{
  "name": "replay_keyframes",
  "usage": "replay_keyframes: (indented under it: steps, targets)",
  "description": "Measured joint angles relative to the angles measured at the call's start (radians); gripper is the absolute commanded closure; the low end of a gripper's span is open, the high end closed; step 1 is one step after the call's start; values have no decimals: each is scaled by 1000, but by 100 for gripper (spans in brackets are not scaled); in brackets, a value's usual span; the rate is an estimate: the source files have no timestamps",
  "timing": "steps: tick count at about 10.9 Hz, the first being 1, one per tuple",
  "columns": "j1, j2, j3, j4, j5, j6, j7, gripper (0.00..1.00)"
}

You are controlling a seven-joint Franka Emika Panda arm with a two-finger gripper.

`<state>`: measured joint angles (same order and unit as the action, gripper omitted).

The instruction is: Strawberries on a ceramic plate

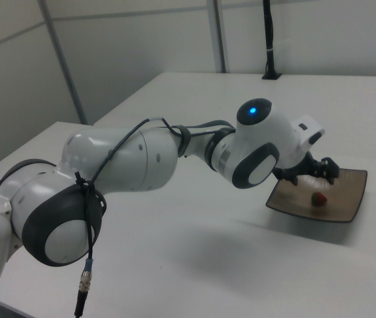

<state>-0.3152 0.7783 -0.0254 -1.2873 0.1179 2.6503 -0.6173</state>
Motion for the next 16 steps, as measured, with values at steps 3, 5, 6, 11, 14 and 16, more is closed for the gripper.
replay_keyframes:
  steps: [3,5,6,11,14,16]
  targets:
    - [2,-65,0,1,0,-47,0,0]
    - [1,-145,-4,1,0,-224,0,0]
    - [-2,-195,-6,1,0,-340,0,0]
    - [-6,-456,-3,-4,0,-868,98,0]
    - [27,-541,3,-6,0,-1040,223,0]
    - [84,-599,5,-20,0,-1122,284,0]
